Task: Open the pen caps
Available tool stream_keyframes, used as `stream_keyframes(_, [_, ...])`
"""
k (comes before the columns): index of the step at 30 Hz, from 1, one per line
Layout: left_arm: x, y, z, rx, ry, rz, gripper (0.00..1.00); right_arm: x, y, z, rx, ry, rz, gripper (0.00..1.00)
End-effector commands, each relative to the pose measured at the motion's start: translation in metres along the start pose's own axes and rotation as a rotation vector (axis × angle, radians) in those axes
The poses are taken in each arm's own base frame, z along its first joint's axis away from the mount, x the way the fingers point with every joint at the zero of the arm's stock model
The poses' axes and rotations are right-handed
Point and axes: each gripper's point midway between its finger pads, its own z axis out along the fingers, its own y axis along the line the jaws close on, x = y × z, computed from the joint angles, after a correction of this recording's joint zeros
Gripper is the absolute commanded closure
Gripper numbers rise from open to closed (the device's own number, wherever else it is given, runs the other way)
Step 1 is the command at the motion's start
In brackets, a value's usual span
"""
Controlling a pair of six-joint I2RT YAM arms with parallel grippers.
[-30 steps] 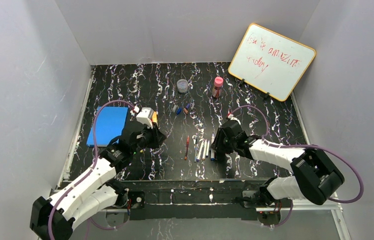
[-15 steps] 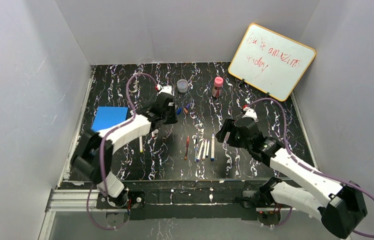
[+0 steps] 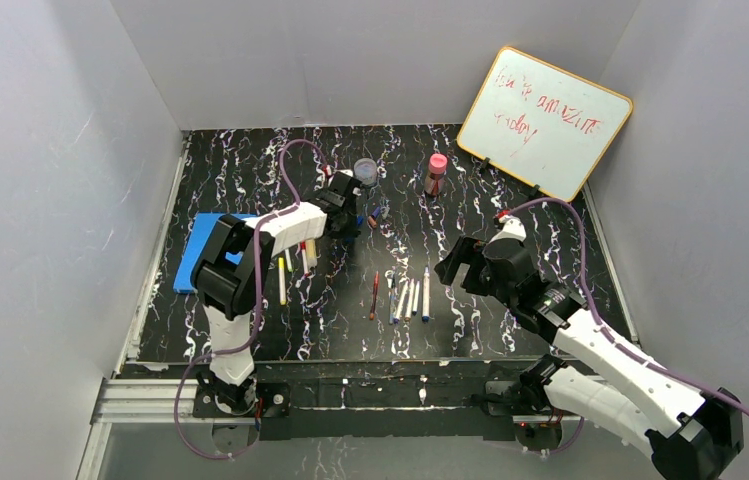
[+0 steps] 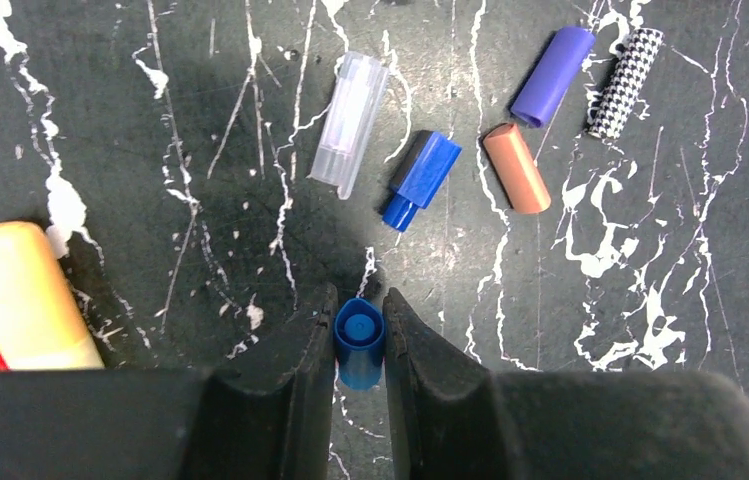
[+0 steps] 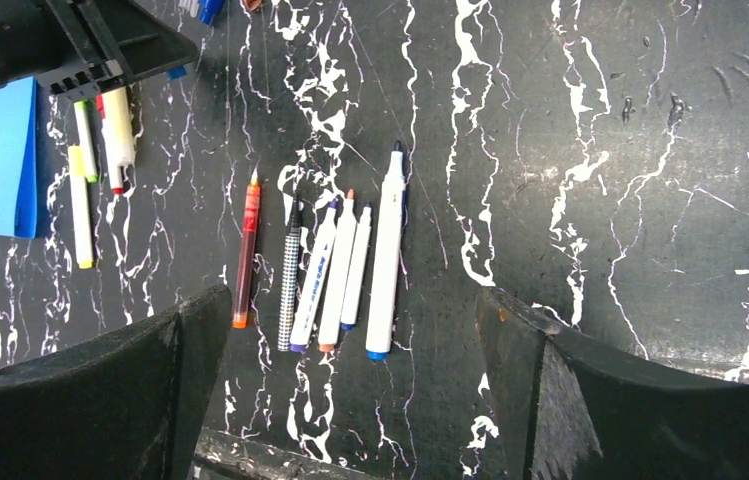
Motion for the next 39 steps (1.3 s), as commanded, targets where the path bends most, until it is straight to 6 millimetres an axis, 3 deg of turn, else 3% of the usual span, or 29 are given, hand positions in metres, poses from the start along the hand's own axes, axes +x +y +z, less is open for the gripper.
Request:
stream_keyframes(1, [0.003,-0.002,0.001,-0.001,0.035,0.030,0.79,-0.015,0.017,-0.006,-0.073,-0.045,0.002,0.01])
stream_keyframes(7, [-0.001,-0.007,-0.006,0.022,0.036,0.027,0.66,-0.022,0.018,-0.011,-0.076,-0.064,-0.043,0.01])
stream_keyframes(12, [-0.019,-0.006,-0.037,0.024,-0.011,0.020,0.54,-0.026,0.034,-0.020,-0.156,-0.055,-0.072,0.02])
stream_keyframes(17, [-0.041,0.016,-0.081,-0.050,-0.122,-0.004,0.45,-0.026,0.045,-0.027,-0.216,-0.043,-0.072,0.02])
stream_keyframes(22, [-0.050,0.049,-0.102,-0.187,-0.185,-0.062,0.27,-0.018,0.045,-0.026,-0.233,-0.025,-0.053,0.03])
stream_keyframes(24, [-0.050,0.060,-0.099,-0.246,-0.157,-0.072,0.24,-0.017,0.047,-0.027,-0.242,-0.019,-0.041,0.04])
stream_keyframes(31, [-0.039,0.097,-0.042,-0.349,0.042,-0.055,0.31,-0.025,0.058,-0.036,-0.282,-0.023,-0.043,0.04])
stream_keyframes(35, [-0.025,0.102,-0.020,-0.328,0.116,-0.054,0.39,-0.021,0.057,-0.033,-0.279,-0.014,-0.040,0.04])
stream_keyframes(39, [-0.018,0.103,-0.011,-0.319,0.146,-0.054,0.44,-0.021,0.058,-0.032,-0.281,-0.012,-0.040,0.04])
